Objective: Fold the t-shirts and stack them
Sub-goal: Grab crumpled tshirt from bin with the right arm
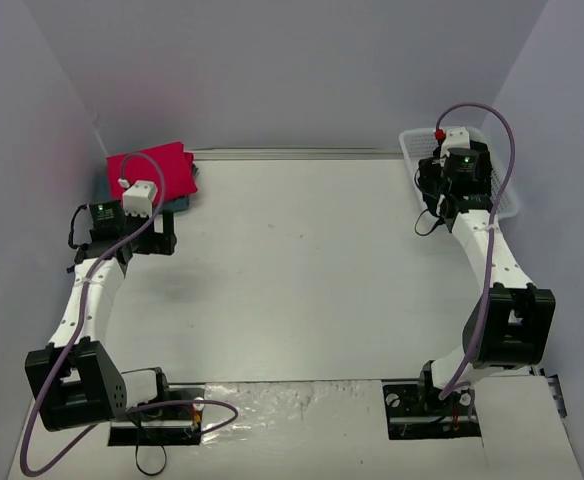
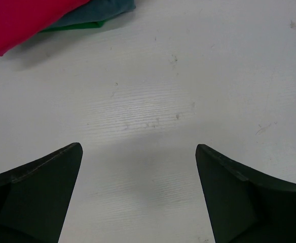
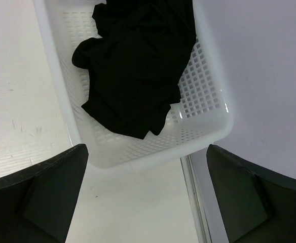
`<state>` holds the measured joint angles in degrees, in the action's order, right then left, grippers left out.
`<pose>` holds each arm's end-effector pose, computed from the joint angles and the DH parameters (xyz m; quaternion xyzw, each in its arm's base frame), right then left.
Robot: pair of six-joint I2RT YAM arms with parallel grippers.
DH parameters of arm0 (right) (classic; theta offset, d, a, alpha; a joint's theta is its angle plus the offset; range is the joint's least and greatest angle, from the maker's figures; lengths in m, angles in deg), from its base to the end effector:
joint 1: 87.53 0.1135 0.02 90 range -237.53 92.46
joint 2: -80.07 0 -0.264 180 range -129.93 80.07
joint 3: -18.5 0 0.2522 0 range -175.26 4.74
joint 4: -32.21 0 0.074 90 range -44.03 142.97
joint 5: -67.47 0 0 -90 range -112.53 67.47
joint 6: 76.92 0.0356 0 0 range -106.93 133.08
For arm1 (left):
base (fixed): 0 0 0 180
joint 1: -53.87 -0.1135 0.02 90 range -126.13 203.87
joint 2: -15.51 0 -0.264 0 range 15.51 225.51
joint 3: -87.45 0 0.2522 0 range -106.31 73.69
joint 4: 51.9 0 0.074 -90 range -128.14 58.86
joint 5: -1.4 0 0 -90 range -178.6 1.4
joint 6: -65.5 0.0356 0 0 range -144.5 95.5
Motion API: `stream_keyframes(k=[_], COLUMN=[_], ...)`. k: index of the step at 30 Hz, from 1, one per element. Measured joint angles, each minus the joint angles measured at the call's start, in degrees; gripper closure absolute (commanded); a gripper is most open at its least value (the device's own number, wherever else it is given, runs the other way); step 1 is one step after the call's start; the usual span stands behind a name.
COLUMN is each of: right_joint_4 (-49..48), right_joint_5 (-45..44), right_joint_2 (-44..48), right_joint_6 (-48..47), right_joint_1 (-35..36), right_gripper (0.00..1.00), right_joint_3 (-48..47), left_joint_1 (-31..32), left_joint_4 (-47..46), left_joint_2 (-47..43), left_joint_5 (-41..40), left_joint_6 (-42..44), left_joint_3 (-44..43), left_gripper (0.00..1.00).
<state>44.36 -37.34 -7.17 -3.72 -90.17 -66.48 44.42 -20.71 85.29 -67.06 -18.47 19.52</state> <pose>0.3635 -0.0259 0.3403 -0.0182 0.7874 -0.2030 0.5818 0.2691 0.0315 0.2947 0.0633 0.8658 -0.0997 0.4863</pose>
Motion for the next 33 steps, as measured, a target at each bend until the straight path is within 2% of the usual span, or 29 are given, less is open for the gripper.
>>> stream_keyframes(k=[6,10,25,33], right_joint_4=[-2.47,-3.76,-2.54,0.79], right_joint_5=[1.79,-0.39,-2.86,-2.97], right_joint_2=[2.54,1.42,-19.67,-32.2], right_joint_6=[-1.51,-2.34,-0.55,-0.13], right_joint_1=[0.0,-0.07,-3.85,-4.35], right_gripper=[0.0,0.0,0.0,0.0], right_joint_3=[5.07,4.72,-12.81,-26.12], left_joint_1=[0.0,-0.02,-1.55,-1.57], left_joint_4=[1.33,1.16,2.08,2.16], left_joint_2=[0.59,-1.27,-1.09,1.38], left_joint_5=[0.74,1.46,3.48,3.93], left_joint_6=[1.31,2.16,4.04,4.44], left_joint_3=[-0.04,0.26,0.42,0.42], left_gripper=[0.05,0.06,0.06,0.06])
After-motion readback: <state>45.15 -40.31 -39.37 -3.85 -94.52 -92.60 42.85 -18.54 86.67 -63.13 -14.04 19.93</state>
